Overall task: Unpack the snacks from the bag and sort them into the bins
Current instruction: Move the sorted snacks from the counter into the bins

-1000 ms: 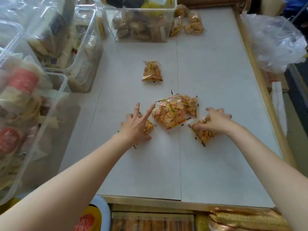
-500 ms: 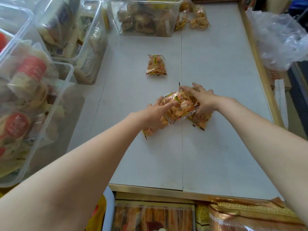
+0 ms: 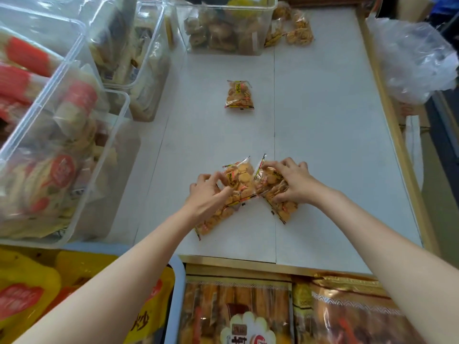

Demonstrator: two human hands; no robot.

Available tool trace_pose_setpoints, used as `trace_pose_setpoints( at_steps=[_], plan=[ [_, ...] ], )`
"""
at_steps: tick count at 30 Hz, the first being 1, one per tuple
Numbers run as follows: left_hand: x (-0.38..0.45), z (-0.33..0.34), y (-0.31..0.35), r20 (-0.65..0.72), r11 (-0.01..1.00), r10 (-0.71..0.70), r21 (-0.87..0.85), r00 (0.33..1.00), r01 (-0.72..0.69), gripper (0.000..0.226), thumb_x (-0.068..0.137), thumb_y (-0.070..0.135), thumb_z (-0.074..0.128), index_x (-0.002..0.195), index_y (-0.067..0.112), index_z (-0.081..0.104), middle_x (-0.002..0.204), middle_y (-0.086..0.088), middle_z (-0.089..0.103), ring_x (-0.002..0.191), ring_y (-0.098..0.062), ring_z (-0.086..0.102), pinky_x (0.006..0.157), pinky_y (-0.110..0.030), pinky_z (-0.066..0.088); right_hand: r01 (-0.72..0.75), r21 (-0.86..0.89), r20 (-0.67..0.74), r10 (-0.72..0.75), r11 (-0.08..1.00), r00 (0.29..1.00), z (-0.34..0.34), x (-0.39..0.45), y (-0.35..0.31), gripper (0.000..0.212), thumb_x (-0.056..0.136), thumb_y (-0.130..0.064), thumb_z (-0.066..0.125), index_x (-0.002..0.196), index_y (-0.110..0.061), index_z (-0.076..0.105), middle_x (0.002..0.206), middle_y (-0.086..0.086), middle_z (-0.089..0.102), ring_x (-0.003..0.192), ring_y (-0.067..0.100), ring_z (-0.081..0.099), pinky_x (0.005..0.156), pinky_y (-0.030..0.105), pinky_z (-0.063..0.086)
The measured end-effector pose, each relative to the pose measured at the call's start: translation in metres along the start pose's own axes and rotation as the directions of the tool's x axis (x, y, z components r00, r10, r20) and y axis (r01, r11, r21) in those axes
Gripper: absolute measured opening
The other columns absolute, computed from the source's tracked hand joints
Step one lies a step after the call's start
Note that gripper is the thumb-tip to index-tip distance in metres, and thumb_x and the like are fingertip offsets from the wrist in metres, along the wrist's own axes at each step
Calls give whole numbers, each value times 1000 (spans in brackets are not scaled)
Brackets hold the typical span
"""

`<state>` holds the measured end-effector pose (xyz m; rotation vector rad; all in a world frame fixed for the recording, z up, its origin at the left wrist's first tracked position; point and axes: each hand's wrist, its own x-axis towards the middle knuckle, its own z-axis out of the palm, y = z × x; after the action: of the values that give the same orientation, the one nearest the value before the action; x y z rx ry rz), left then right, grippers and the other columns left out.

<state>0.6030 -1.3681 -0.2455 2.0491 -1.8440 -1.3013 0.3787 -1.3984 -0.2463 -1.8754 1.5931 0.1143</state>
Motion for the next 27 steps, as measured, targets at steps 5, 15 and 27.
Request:
trace_pose_setpoints(
  at_steps=[5,15,27],
  plan=[
    [-5,21,21,-138,950,-258,144,956,277,92,79,69,52,143,12,18,145,-8,25,131,-32,25,95,-51,34,-39,-84,-75,32,996,997,11,-17,-7,72,77,-19,69,137,-34,32,125,3,35,115,30,27,85,40,42],
    [-11,19,5,-79,991,-125,-49,989,121,44,89,36,62,128,18,50,121,-11,59,113,-32,55,91,-36,43,-148,36,-271,153,988,950,20,-25,-9,56,80,-20,65,130,-31,44,114,9,42,105,38,51,82,37,44],
    [-163,-73,-51,-25,726,48,-686,999,-52,22,94,16,55,115,19,58,100,-3,67,89,-17,66,64,-24,51,278,249,-341,-184,928,922,-17,-78,-136,58,74,-9,75,126,-24,54,102,7,47,94,17,48,78,21,35]
  ],
)
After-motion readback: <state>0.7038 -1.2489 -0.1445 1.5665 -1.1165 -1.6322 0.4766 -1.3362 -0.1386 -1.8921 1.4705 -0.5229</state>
